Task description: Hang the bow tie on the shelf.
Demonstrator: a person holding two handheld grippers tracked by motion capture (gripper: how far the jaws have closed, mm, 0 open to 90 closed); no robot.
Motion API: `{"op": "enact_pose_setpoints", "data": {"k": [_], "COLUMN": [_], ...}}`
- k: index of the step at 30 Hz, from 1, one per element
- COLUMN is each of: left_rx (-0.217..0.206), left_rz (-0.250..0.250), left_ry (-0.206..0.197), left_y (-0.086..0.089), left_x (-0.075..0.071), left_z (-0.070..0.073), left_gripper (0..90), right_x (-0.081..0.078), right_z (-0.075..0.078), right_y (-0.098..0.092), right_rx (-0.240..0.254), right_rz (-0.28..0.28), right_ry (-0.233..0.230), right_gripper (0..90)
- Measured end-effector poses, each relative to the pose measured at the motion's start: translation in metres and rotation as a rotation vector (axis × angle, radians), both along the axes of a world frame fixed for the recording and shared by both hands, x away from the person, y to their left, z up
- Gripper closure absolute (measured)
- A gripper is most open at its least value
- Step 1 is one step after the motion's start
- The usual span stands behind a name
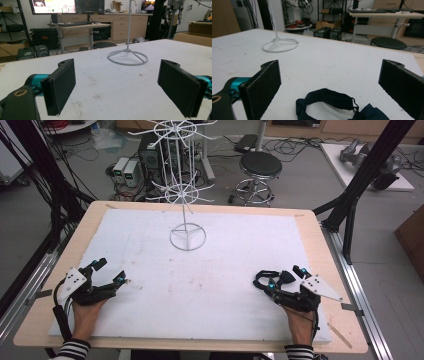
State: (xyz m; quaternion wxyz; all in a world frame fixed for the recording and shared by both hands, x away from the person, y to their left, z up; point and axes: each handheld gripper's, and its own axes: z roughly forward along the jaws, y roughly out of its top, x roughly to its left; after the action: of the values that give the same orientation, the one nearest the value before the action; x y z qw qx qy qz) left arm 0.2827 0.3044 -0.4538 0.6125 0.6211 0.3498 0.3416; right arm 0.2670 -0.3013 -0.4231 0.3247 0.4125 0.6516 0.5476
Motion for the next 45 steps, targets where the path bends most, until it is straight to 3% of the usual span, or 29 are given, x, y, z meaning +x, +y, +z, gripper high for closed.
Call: {"op": "enact_pose_setpoints", "data": {"k": [6,11,18,23,31,32,33,37,45], "left_rx": [0.001,0.002,0.002,0.001,0.001,0.001,0.001,0.001,0.0], "left_rz": [0.002,0.002,0.003,0.004,0.004,0.004,0.004,0.005,0.004], "left_ry": [-0.003,-0.002,-0.002,-0.001,-0.001,-0.001,-0.001,-0.001,-0.001], "left_y": [0.0,0.0,0.0,0.0,0.0,0.0,0.0,-0.001,0.0], "left_x": [0.0,0.0,0.0,0.0,0.0,0.0,0.0,0.0,0.0], "left_z": [0.0,0.0,0.0,0.0,0.0,0.0,0.0,0.0,0.0], "left_gripper": [15.3,15.3,15.3,15.3,15.3,15.3,15.3,15.3,15.3], "right_x": [0.007,0.017,0.027,0.037,0.047,0.049,0.049,0.054,0.06], "right_z": [0.012,0.021,0.026,0.026,0.023,0.023,0.023,0.022,0.023], "right_y": [-0.006,-0.012,-0.02,-0.023,-0.019,-0.018,-0.018,-0.015,-0.013], "right_rx": [-0.045,-0.118,-0.145,-0.211,-0.258,-0.298,-0.298,-0.387,-0.437], "right_rz": [0.011,0.032,0.035,0.084,0.126,0.152,0.152,0.169,0.187], "right_ry": [0.057,0.114,0.184,0.263,0.328,0.349,0.349,0.373,0.407], "right_gripper": [3.3,4.4,5.4,14.0,20.3,30.8,30.8,39.5,45.3]}}
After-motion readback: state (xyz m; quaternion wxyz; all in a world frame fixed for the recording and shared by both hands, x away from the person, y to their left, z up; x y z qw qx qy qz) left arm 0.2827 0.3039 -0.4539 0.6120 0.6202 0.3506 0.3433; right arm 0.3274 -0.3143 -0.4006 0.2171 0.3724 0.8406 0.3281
